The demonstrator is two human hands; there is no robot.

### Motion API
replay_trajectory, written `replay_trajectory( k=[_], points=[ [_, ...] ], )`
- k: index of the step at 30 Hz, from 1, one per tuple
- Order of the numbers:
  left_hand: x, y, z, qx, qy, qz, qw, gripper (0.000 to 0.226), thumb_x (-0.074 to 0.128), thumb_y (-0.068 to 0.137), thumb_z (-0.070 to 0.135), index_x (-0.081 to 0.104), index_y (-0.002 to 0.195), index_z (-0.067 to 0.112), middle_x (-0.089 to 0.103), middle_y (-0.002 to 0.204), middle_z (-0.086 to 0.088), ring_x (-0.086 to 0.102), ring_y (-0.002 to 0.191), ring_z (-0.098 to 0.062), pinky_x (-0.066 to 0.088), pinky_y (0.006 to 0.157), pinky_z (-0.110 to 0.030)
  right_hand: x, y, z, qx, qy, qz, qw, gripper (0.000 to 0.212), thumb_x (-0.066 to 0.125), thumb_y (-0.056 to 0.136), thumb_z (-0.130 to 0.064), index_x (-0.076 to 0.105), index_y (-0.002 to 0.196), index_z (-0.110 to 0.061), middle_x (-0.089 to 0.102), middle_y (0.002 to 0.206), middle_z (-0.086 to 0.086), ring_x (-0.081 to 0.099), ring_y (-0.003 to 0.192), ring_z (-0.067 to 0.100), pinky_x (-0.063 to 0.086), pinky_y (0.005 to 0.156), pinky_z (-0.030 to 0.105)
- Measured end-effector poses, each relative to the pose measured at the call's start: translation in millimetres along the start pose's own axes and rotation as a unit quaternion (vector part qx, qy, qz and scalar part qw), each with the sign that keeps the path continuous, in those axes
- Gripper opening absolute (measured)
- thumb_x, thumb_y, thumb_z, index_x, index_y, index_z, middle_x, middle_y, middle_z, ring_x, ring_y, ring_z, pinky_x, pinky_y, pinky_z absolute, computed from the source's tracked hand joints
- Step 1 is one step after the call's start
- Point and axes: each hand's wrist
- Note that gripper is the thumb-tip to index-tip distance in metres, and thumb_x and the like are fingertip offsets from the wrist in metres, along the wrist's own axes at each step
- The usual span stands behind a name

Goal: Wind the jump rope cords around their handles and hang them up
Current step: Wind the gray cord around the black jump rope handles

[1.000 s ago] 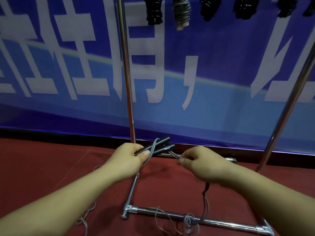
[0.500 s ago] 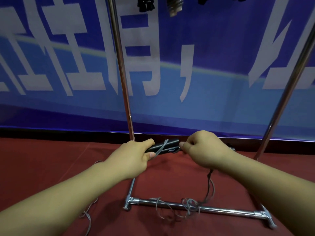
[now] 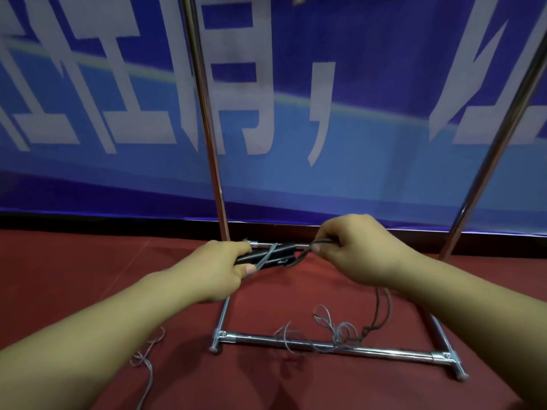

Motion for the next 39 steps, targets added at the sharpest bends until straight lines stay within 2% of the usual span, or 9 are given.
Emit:
replay_trajectory(
  k=[4,11,14,16,22,27,32,36,39],
  points=[
    [-5,-9,12,0.034,0.011,-0.026,0.999,0.023,0.059,0.097,0.043,0.053,0.076,0.033,0.063,0.082,0.006,0.061,0.08,-0.015,0.046,0.069,-0.029,2,-3,7,-0.103,-0.066,0.026,0.992,0.018,0.059,0.095,-0.042,0.072,0.101,-0.032,0.061,0.092,-0.009,0.062,0.088,0.019,0.052,0.077,0.039],
    [-15,-35,37,0.139,-0.004,-0.015,0.99,0.02,0.056,0.099,0.041,0.059,0.09,0.023,0.056,0.065,0.004,0.052,0.059,-0.01,0.037,0.054,-0.021,-2,-1,9,-0.073,-0.03,0.111,0.991,0.022,0.065,0.093,-0.039,0.065,0.114,-0.034,0.055,0.091,-0.014,0.054,0.084,0.013,0.049,0.078,0.036],
    [-19,-41,40,0.16,-0.034,-0.013,0.987,0.022,0.057,0.098,0.039,0.058,0.084,0.022,0.053,0.06,0.011,0.049,0.055,-0.008,0.034,0.052,-0.019,-6,0,14,-0.039,0.0,0.094,0.995,0.018,0.072,0.087,-0.039,0.064,0.101,-0.03,0.059,0.089,-0.012,0.055,0.086,0.014,0.048,0.078,0.033],
    [-21,-44,40,0.175,-0.051,-0.024,0.983,0.023,0.059,0.097,0.038,0.058,0.081,0.022,0.051,0.059,0.014,0.048,0.053,-0.008,0.032,0.051,-0.019,-8,1,16,-0.025,0.01,0.074,0.997,0.017,0.076,0.083,-0.04,0.061,0.086,-0.032,0.058,0.087,-0.011,0.054,0.082,0.009,0.041,0.07,0.015],
    [-26,-46,39,0.207,-0.141,-0.048,0.967,0.027,0.067,0.092,0.046,0.062,0.081,0.022,0.055,0.068,-0.007,0.047,0.058,-0.009,0.041,0.059,-0.037,-8,-1,20,0.036,0.121,0.054,0.991,0.019,0.08,0.079,-0.04,0.065,0.076,-0.03,0.059,0.06,-0.028,0.052,0.059,-0.01,0.037,0.057,0.006],
    [-27,-45,42,0.212,-0.206,-0.069,0.953,0.031,0.063,0.086,0.055,0.062,0.079,0.026,0.05,0.065,-0.001,0.049,0.06,-0.018,0.043,0.06,-0.041,-6,0,20,0.039,0.189,0.049,0.98,0.019,0.079,0.081,-0.037,0.069,0.079,-0.021,0.063,0.064,-0.013,0.05,0.055,-0.002,0.042,0.058,0.014],
    [-28,-47,50,0.198,-0.343,-0.096,0.913,0.028,0.065,0.09,0.038,0.057,0.072,0.018,0.044,0.059,0.004,0.039,0.05,-0.01,0.034,0.049,-0.022,-9,-1,15,0.059,0.317,0.03,0.946,0.015,0.072,0.089,-0.024,0.069,0.08,-0.012,0.065,0.066,-0.008,0.054,0.057,0.005,0.046,0.058,0.017],
    [-23,-47,66,0.142,-0.443,-0.051,0.884,0.034,0.063,0.099,0.022,0.048,0.071,0.01,0.036,0.056,-0.003,0.03,0.043,-0.012,0.027,0.043,-0.019,-6,2,10,0.09,0.375,0.04,0.922,0.011,0.065,0.09,0.0,0.069,0.083,-0.009,0.063,0.06,-0.007,0.051,0.052,0.005,0.042,0.053,0.018],
    [-22,-41,72,0.091,-0.469,0.005,0.878,0.031,0.061,0.098,0.021,0.051,0.071,0.01,0.039,0.055,-0.006,0.031,0.041,-0.013,0.027,0.041,-0.019,0,4,6,0.093,0.341,0.025,0.935,0.018,0.061,0.092,-0.005,0.067,0.079,-0.014,0.057,0.057,-0.006,0.048,0.054,0.013,0.039,0.056,0.03]
  ],
)
Point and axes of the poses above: each hand's wrist, its own y-axis towards the middle knuckle, its own x-axis out of the palm, z = x × y
